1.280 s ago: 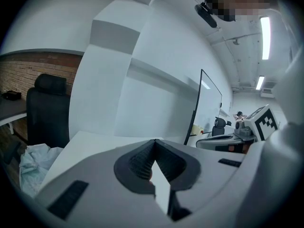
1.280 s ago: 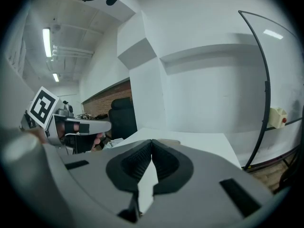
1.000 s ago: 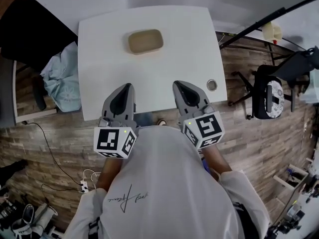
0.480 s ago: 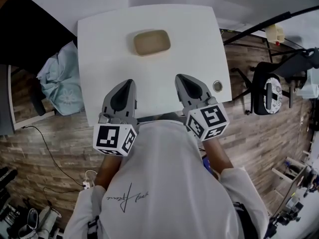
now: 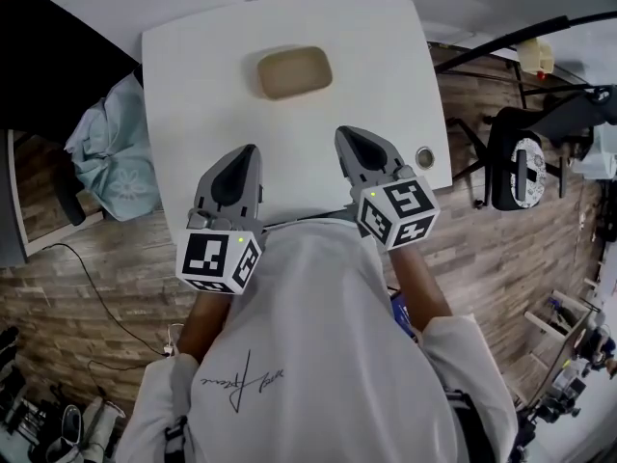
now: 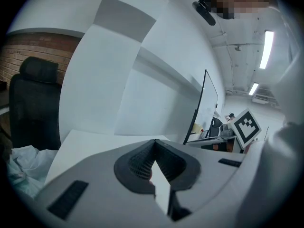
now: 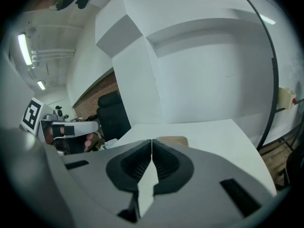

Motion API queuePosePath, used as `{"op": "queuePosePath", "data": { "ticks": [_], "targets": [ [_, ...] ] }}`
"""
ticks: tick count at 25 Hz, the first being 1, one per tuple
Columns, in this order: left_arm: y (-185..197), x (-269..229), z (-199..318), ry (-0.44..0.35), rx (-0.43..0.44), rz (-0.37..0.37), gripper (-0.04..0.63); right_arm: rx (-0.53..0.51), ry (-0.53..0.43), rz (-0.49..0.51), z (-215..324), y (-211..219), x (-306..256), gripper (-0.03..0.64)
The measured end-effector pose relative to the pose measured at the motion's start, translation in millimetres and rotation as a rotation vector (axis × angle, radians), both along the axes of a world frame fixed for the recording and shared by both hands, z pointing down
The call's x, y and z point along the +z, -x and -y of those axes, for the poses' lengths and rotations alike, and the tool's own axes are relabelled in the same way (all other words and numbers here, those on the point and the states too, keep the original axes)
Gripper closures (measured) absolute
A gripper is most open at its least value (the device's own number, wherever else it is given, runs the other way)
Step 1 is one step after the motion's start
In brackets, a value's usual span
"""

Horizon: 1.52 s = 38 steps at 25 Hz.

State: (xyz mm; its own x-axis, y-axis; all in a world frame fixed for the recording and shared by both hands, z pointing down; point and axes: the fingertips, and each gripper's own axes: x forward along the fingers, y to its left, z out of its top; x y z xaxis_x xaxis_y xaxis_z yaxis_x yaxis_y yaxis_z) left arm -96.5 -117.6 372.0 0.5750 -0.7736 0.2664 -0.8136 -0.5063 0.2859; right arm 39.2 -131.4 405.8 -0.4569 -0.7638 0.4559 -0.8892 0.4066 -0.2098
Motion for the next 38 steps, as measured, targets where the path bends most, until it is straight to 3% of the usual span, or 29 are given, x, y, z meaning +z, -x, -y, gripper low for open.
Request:
{"op": "queuePosePath", "data": {
  "ticks": [12, 17, 38],
  "targets": [
    [-20, 15, 25, 0.017, -0.019, 0.016, 0.588, 0.011, 0.067, -0.022, 27, -16, 36, 0.605],
    [-23, 24, 30, 0.034, -0.028, 0.066, 0.588, 0.018, 0.103, 0.044, 35, -14, 46, 0.604],
    [-38, 41, 48, 0.096, -0.060, 0.087, 0.588, 0.047, 0.240, 0.183, 70, -30, 86, 0.594]
  ]
}}
